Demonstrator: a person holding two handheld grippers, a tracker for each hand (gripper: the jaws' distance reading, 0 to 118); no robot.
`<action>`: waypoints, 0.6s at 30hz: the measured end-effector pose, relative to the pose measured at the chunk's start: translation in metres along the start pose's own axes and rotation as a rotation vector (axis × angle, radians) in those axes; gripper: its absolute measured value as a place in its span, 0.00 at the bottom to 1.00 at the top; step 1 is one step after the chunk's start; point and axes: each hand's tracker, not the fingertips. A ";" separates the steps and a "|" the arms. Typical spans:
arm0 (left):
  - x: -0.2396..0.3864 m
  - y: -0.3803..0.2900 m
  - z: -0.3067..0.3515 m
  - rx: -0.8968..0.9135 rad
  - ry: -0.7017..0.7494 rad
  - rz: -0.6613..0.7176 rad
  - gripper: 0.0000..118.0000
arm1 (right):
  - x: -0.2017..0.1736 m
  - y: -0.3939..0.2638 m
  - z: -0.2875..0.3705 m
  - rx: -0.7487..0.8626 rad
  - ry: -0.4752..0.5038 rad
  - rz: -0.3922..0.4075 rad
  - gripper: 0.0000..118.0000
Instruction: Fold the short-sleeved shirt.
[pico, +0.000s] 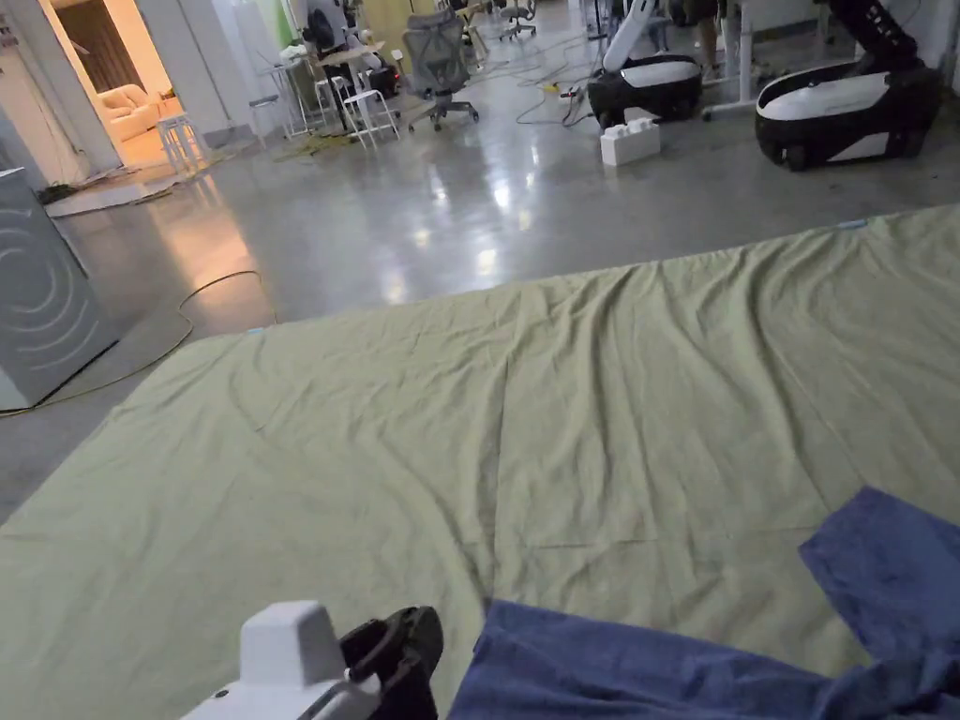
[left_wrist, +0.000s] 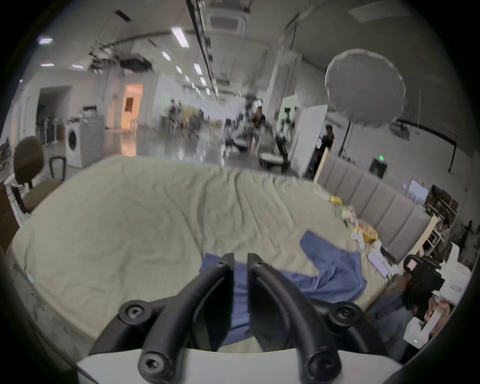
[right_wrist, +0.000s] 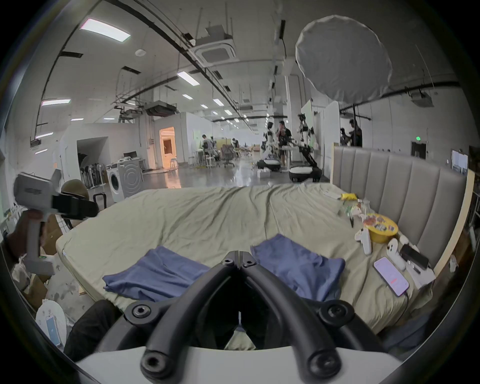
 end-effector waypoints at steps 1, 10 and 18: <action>-0.004 0.007 -0.028 -0.103 -0.014 0.000 0.13 | 0.004 -0.005 -0.003 -0.023 -0.003 -0.013 0.01; -0.021 0.003 -0.249 -0.555 0.065 -0.148 0.66 | 0.039 -0.034 -0.014 -0.132 -0.052 -0.084 0.01; -0.039 -0.012 -0.304 -0.659 0.111 -0.165 0.58 | 0.059 -0.045 -0.017 -0.187 -0.115 -0.120 0.01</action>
